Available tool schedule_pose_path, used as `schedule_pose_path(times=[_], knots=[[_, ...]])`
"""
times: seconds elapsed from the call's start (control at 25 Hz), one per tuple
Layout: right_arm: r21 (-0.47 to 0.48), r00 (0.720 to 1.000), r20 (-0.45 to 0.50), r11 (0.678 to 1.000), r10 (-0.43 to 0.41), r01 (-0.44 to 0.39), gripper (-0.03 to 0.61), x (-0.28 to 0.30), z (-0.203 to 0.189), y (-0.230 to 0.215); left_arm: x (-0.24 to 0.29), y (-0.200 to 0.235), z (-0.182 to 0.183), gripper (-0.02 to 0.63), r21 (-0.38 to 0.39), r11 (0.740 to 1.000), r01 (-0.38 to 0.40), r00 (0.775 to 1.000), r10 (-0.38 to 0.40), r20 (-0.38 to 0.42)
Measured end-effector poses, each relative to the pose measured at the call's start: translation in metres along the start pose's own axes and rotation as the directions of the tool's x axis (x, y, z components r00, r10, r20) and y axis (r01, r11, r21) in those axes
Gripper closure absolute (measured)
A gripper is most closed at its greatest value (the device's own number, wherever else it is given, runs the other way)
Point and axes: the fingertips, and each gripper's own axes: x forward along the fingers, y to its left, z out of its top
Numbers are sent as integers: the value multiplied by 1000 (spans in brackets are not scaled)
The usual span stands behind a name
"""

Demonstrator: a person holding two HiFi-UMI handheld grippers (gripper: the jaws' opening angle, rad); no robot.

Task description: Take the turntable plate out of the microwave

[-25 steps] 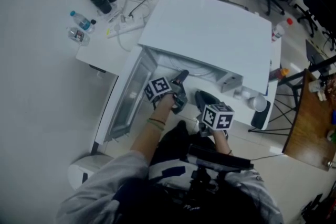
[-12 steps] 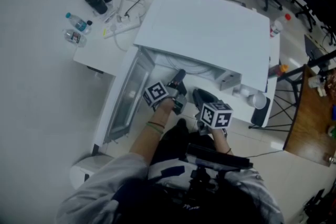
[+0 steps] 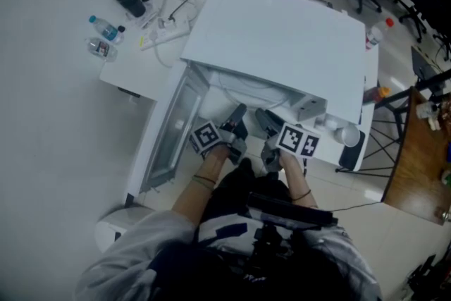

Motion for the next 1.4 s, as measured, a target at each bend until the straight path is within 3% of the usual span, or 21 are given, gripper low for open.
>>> schedule_pose_path(times=[0.12, 0.32, 0.52, 0.6, 0.72, 1.04, 1.2, 1.28, 1.4], knots=[[81, 1000, 12, 997, 3, -4, 405, 2, -2, 0, -7, -1, 6, 589, -2, 1000, 9, 1000, -9, 18], [125, 998, -3, 990, -62, 62, 405, -3, -15, -17, -16, -3, 4, 589, -20, 999, 29, 1000, -29, 10], [237, 998, 59, 971, -23, 8, 406, 12, -2, -26, -18, -2, -4, 589, -19, 999, 30, 999, -30, -23], [225, 997, 73, 974, -22, 5, 407, 16, 3, -27, -21, -4, -9, 589, -31, 999, 33, 999, -35, -37], [214, 996, 81, 977, -34, 16, 471, 18, 1, -30, -27, -3, -16, 589, -56, 998, 36, 998, -38, -44], [212, 993, 118, 977, -22, -4, 488, 8, -4, -33, -25, -4, -16, 584, -42, 997, 66, 997, -68, -47], [184, 994, 103, 983, -20, 1, 488, 3, -10, -32, -13, -5, -5, 506, -9, 998, 64, 997, -64, -34], [168, 995, 94, 986, -21, 5, 486, 0, -13, -32, -6, -1, 1, 496, 20, 998, 55, 998, -54, -36], [155, 996, 91, 988, -8, -6, 486, -2, -14, -29, 5, 1, 12, 488, -9, 998, 65, 998, -65, 2]])
